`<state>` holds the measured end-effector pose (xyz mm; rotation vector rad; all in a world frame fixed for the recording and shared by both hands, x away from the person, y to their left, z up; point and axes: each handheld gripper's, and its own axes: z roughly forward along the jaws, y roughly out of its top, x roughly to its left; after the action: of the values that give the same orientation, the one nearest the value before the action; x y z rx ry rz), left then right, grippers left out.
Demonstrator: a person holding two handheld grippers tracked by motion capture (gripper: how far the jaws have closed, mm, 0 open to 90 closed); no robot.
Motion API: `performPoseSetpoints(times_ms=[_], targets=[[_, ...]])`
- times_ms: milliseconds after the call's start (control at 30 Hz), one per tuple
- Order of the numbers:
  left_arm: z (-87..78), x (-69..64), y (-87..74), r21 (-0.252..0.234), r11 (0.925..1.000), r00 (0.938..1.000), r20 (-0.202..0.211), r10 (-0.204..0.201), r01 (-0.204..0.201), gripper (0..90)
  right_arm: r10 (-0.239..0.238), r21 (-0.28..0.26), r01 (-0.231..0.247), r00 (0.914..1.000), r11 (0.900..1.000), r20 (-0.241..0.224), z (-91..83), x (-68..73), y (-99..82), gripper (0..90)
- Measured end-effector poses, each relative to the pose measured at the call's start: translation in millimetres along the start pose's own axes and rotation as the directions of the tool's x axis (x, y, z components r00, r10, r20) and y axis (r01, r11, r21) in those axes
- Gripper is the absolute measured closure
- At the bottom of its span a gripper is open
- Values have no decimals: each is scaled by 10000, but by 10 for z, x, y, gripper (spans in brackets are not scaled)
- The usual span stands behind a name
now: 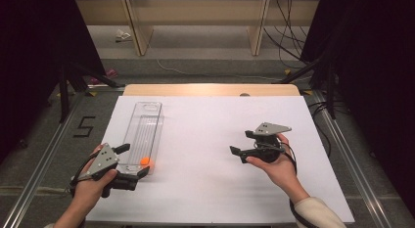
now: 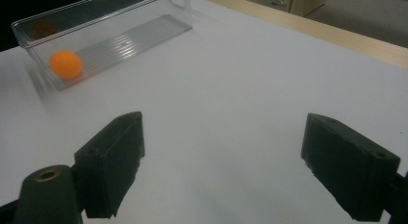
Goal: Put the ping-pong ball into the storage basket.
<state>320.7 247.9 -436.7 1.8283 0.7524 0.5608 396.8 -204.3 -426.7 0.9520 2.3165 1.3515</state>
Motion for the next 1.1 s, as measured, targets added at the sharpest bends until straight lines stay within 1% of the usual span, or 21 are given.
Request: performPoseSetpoints(times_ms=[133, 467, 600, 667, 733, 967, 1100], targets=[[-2, 2, 0, -3, 10000, 10000, -13, -16, 16, 0, -60, -12, 60, 10000, 10000, 31, -78, -9, -42, 162], [-2, 1, -1, 1, 10000, 10000, -8, -17, 17, 0, 114, 20, -115, 9999, 9999, 118, -226, -41, -166, 162], [-1, 0, -1, 12, 10000, 10000, -2, -1, 1, 0, 14, 68, -15, 9999, 10000, 142, -253, -40, -195, 162], [-2, 1, -1, 9, 10000, 10000, -2, -7, 7, 0, 84, -27, -84, 9999, 10000, 127, -270, -41, -195, 162], [-1, 2, -2, 11, 10000, 10000, -3, -19, 19, 0, 42, -79, -41, 9999, 10000, 122, -285, -41, -195, 162], [3, 1, 0, 54, 10000, 10000, 36, 3, -4, 0, 172, -125, -170, 9998, 9998, 91, -303, -72, -215, 162], [5, 2, 2, 72, 10000, 10000, 55, 35, -35, 0, 53, -87, -53, 10000, 9999, 42, -298, -56, -212, 162]])
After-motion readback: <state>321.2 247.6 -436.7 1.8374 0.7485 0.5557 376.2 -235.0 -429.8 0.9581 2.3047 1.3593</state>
